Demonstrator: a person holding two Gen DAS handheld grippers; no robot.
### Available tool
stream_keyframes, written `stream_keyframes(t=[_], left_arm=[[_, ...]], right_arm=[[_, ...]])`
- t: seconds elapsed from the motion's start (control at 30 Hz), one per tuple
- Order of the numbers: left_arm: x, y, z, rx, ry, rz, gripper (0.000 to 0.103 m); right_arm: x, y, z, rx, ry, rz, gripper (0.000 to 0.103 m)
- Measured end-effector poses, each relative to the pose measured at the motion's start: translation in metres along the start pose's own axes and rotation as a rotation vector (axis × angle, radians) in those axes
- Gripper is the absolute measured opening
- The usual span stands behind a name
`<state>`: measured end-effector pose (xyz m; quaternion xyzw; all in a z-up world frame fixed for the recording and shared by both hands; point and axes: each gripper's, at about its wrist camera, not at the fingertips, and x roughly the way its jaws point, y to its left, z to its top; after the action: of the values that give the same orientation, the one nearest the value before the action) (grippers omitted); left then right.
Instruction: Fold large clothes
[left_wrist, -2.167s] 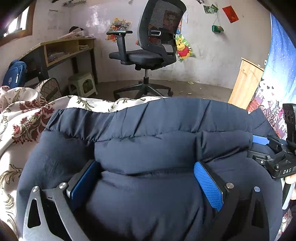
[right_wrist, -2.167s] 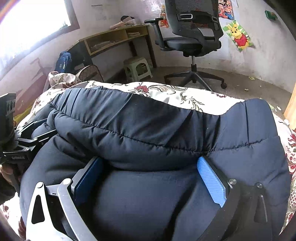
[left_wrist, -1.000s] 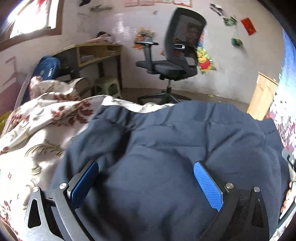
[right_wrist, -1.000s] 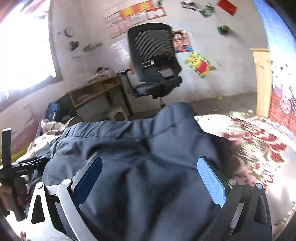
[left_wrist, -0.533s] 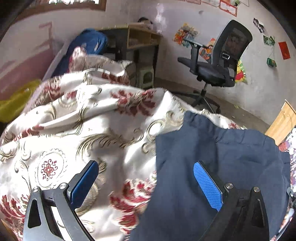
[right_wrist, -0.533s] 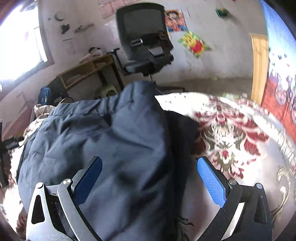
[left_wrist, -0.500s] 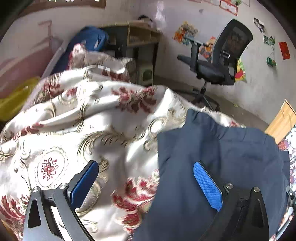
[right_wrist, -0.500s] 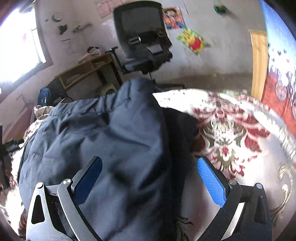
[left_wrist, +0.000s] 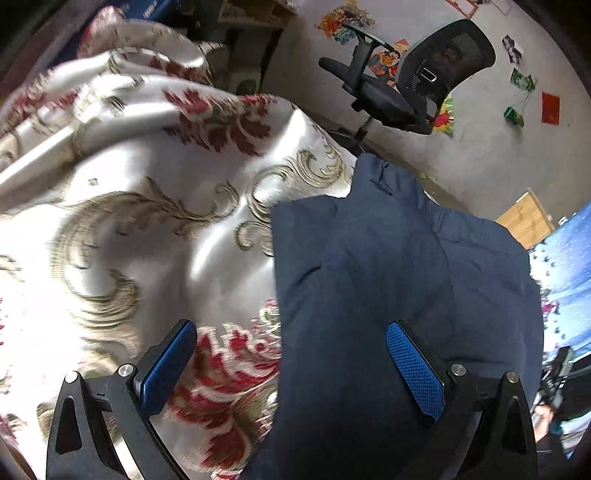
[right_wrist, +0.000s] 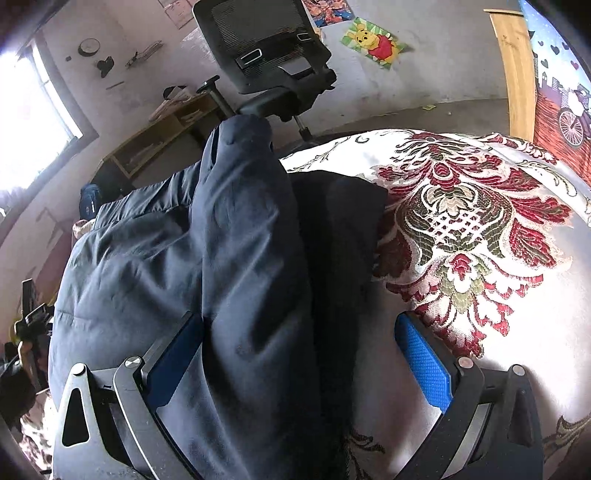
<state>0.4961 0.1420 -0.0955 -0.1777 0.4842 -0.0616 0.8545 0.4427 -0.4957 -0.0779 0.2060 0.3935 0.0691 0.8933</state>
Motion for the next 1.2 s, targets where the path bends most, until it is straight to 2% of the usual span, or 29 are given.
stream_keyframes(t=[0.13,0.27,0.53,0.87,0.9,0.97,1.03,1.1,1.17,1.2], left_arm=[[0.015,0.0,-0.002,0.019,0.029,-0.054,0.103],[0.027,-0.003,-0.005,0.037,0.082,-0.148,0.103],[0.042,0.001,-0.007,0.015,0.127,-0.239,0.103],[0.049,0.001,-0.003,-0.016,0.174,-0.239,0.102],[0.049,0.001,-0.003,-0.023,0.18,-0.244,0.101],[0.051,0.001,-0.003,-0.062,0.208,-0.284,0.086],[0.049,0.0,-0.004,-0.089,0.211,-0.294,0.079],[0.045,-0.005,-0.004,-0.068,0.203,-0.281,0.07],[0.041,-0.011,-0.004,-0.043,0.194,-0.258,0.058],[0.039,-0.015,-0.004,-0.032,0.187,-0.243,0.055]], right_arm=[[0.002,0.001,0.006,-0.008,0.015,0.027,0.102],[0.006,0.002,0.006,-0.019,0.014,0.041,0.102],[0.007,0.001,0.003,-0.023,0.009,0.043,0.102],[0.01,0.002,0.01,-0.004,0.06,0.04,0.102],[0.01,0.002,0.012,0.001,0.071,0.043,0.102],[0.012,0.002,0.013,0.002,0.084,0.043,0.101],[0.012,0.005,0.013,-0.003,0.095,0.053,0.095],[0.012,0.006,0.012,0.012,0.105,0.089,0.077],[0.014,0.005,0.009,0.047,0.113,0.115,0.07],[0.015,0.004,0.009,0.065,0.115,0.124,0.068]])
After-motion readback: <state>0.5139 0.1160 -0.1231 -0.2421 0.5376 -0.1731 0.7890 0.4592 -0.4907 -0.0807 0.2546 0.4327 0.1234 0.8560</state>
